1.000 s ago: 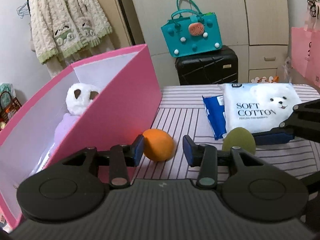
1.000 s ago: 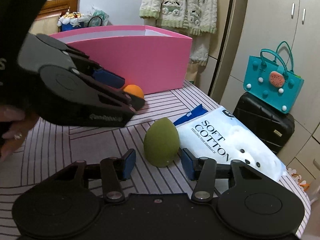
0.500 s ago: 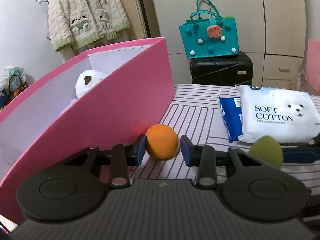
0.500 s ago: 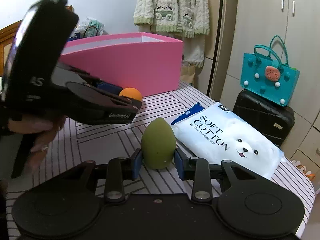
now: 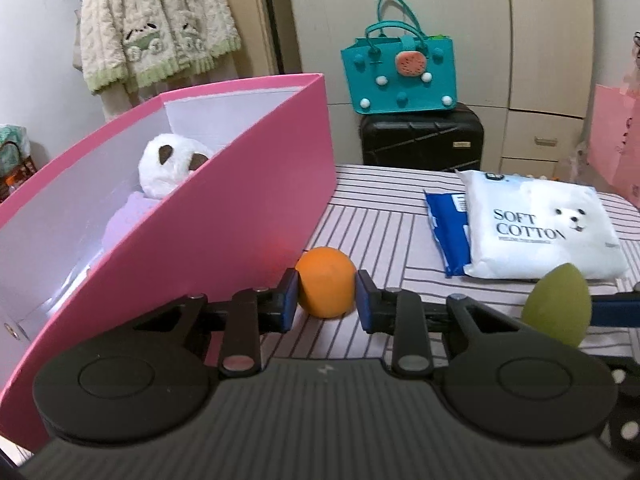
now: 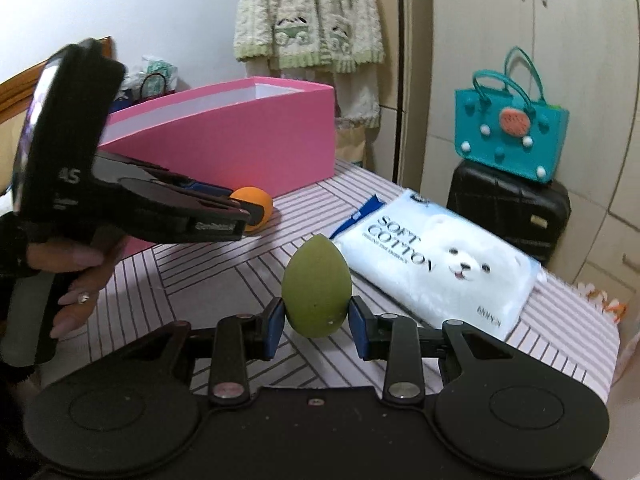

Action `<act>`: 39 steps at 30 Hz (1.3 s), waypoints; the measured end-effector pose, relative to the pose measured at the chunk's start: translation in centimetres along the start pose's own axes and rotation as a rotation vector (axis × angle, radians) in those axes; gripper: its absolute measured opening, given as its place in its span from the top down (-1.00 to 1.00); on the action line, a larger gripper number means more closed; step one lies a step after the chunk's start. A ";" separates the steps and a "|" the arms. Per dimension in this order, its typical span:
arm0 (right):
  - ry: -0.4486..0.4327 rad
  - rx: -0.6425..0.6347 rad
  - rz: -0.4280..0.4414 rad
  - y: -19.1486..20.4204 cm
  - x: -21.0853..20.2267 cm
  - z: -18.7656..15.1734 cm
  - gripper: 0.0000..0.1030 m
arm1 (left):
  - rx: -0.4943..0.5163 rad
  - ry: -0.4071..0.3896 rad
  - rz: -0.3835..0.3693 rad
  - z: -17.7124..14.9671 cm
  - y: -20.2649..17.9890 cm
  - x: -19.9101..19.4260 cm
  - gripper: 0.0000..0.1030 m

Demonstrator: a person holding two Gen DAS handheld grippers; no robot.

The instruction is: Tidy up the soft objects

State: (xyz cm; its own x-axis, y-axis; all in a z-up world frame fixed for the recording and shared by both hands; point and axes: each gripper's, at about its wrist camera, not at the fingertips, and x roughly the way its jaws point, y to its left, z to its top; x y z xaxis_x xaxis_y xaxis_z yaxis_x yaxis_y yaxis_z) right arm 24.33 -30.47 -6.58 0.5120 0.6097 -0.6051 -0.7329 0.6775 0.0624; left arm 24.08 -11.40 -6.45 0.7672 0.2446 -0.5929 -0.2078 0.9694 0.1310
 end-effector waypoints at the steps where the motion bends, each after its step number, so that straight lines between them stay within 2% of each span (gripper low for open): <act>1: 0.007 0.016 -0.003 -0.1 0.1 0.0 0.24 | 0.002 0.003 -0.005 0.0 0.1 -0.1 0.44; 6: 0.039 0.097 -0.009 -0.7 0.4 -0.3 0.24 | 0.014 0.014 -0.049 -0.2 0.2 -0.6 0.44; 11: 0.069 0.161 -0.015 -0.7 0.1 -0.5 0.24 | 0.011 0.055 -0.168 -0.3 0.5 -1.7 0.44; 16: 0.095 0.174 -0.051 -0.6 -0.2 -0.6 0.24 | 0.016 0.079 -0.239 -0.3 0.1 -2.2 0.45; 22: 0.103 0.183 -0.072 -0.6 -0.1 -0.8 0.23 | 0.041 0.082 -0.245 -0.4 -0.1 -2.2 0.36; 29: 0.106 0.147 -0.097 -0.3 -0.2 -0.7 0.23 | 0.026 0.099 -0.261 0.4 0.0 -1.1 -0.03; 34: 0.105 0.150 -0.097 -0.4 -0.1 -0.7 0.22 | 0.008 0.110 -0.252 0.2 0.1 -0.6 0.01; 36: 0.107 0.154 -0.095 -0.5 -0.1 -0.8 0.22 | -0.036 0.110 -0.253 0.3 0.5 -0.5 0.04; 39: 0.103 0.150 -0.099 -0.4 -0.1 -0.8 0.21 | -0.036 0.114 -0.246 0.3 0.6 -0.3 0.17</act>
State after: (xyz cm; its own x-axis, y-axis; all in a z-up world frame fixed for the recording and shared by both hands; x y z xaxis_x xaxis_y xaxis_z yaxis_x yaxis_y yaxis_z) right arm 24.21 -31.15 -7.16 0.5239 0.4970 -0.6917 -0.6023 0.7904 0.1117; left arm 23.93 -10.92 -6.01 0.7246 -0.0039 -0.6891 -0.0465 0.9974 -0.0546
